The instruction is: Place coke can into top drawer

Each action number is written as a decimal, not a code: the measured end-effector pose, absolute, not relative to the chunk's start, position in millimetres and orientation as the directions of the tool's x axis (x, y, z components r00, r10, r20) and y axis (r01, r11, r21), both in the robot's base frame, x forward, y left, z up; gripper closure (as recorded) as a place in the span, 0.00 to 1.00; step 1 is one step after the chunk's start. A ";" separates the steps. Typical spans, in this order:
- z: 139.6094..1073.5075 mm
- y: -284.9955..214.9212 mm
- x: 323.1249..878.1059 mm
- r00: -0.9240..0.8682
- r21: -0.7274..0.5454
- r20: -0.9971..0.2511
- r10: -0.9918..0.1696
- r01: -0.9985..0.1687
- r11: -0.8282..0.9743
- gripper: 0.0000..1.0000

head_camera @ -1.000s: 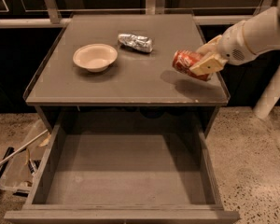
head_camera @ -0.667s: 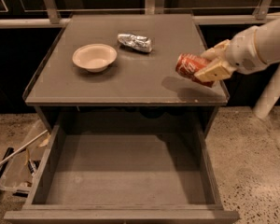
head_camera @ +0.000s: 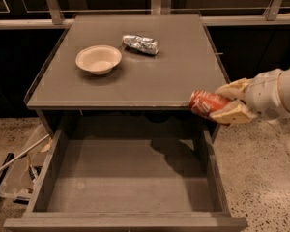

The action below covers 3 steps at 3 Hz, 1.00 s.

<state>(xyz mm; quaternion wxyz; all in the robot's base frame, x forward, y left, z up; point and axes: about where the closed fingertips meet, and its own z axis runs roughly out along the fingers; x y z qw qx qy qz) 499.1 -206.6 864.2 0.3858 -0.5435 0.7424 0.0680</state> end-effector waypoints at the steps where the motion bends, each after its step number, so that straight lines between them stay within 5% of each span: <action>1: 837.0 -201.3 469.2 -0.108 -0.303 -0.632 -0.767 -0.876 0.374 1.00; 3: 748.5 -169.0 454.4 -0.147 -0.210 -0.649 -0.746 -0.908 0.362 1.00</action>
Offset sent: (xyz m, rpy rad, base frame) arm -0.0617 0.0344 -0.1167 0.0168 0.1029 0.0585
